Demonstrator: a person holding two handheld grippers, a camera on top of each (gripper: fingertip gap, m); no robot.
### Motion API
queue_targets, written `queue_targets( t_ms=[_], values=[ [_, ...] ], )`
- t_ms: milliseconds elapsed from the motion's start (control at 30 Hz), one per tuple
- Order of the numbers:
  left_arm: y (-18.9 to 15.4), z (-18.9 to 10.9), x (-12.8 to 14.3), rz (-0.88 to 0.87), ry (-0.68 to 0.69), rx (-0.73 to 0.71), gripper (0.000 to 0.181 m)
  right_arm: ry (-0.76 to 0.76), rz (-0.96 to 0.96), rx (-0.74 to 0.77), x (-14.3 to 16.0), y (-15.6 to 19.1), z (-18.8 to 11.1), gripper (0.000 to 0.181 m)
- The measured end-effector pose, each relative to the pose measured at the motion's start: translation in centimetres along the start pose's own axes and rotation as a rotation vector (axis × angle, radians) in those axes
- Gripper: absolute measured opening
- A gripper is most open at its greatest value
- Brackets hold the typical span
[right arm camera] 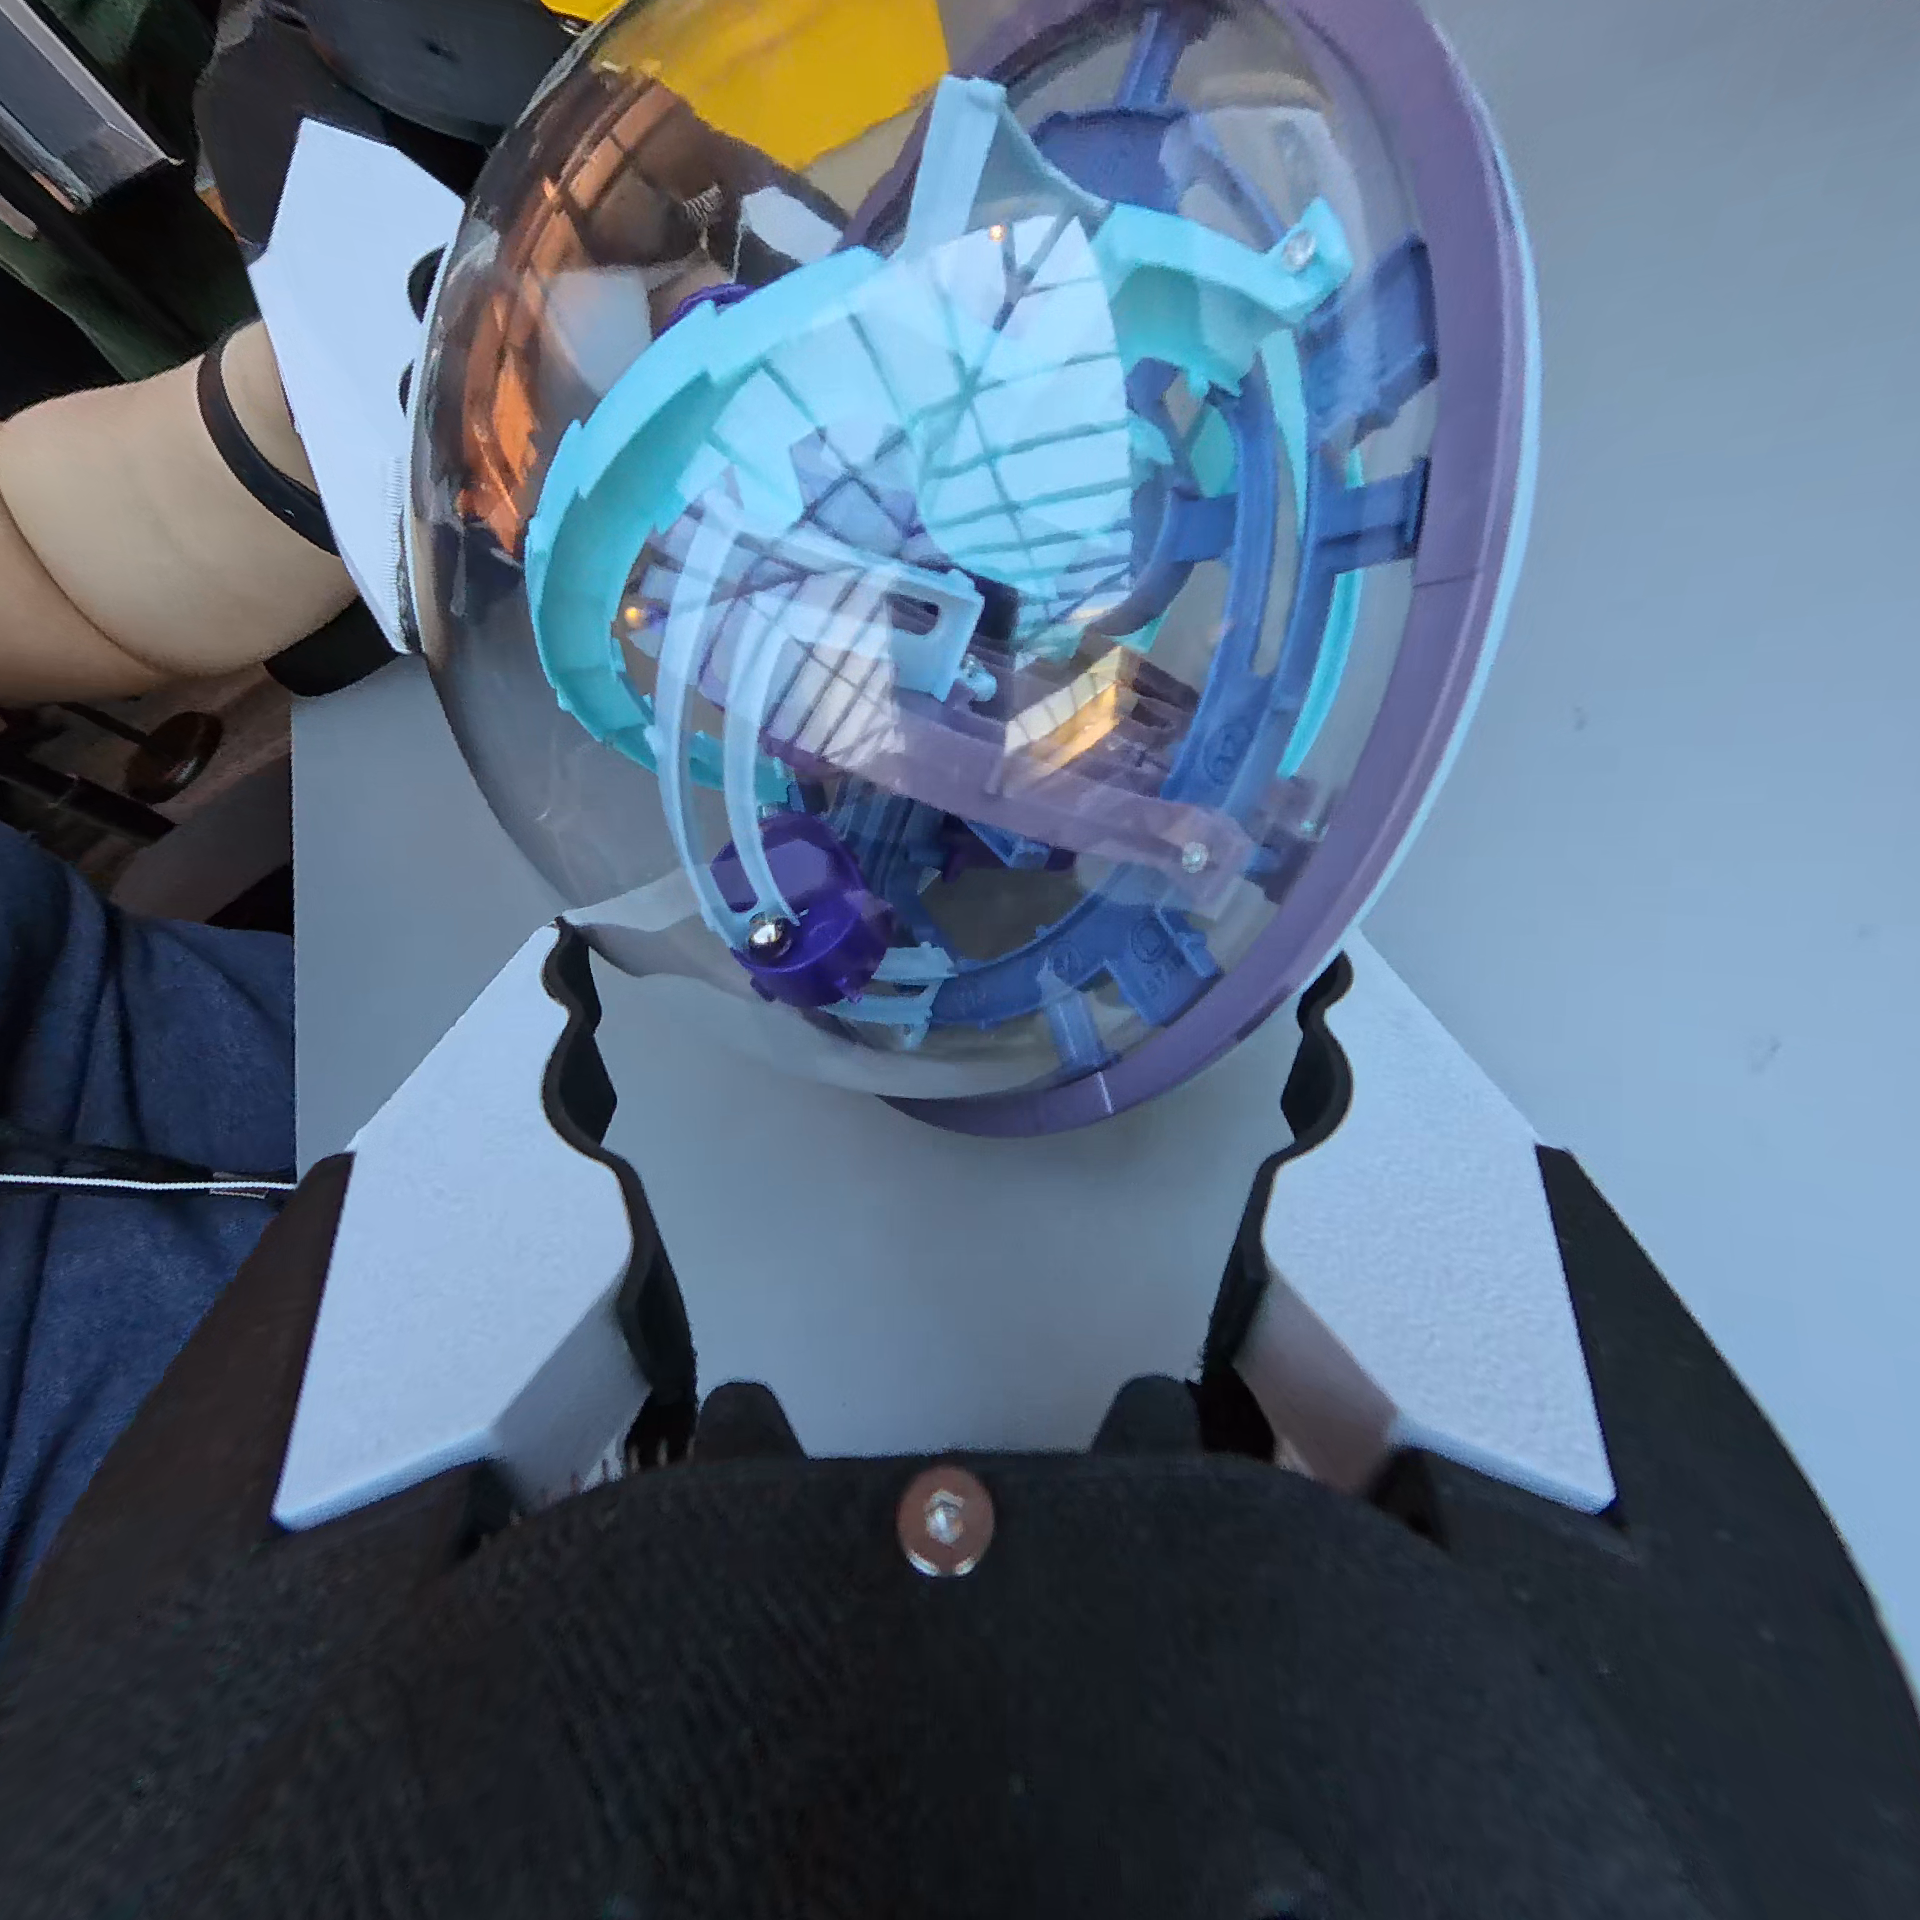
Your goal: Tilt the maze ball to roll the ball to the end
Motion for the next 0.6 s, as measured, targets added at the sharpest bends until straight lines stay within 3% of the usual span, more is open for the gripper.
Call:
queue_targets(
  t_ms=[333, 600],
  values=[
    [-0.19, 0.03, -0.97, -0.008, -0.007, -0.067, 0.145, 0.051, 0.037, -0.048, 0.72, -0.13, 0.75, 0.134],
    [0.36, -0.52, -0.65, -0.049, -0.002, -0.029, 0.144, 0.049, 0.002, -0.026, 0.04, -0.34, 0.90, 0.133]
  ],
)
Point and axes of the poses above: each gripper's, where its closed fingertips meet, z out along the fingers, x out of its underside, y = z × x across the jaws, the point moved 3 cm from there along -z, back along the fingers, and after that the axes turned 14 degrees about -z, right-handed, at the moved point
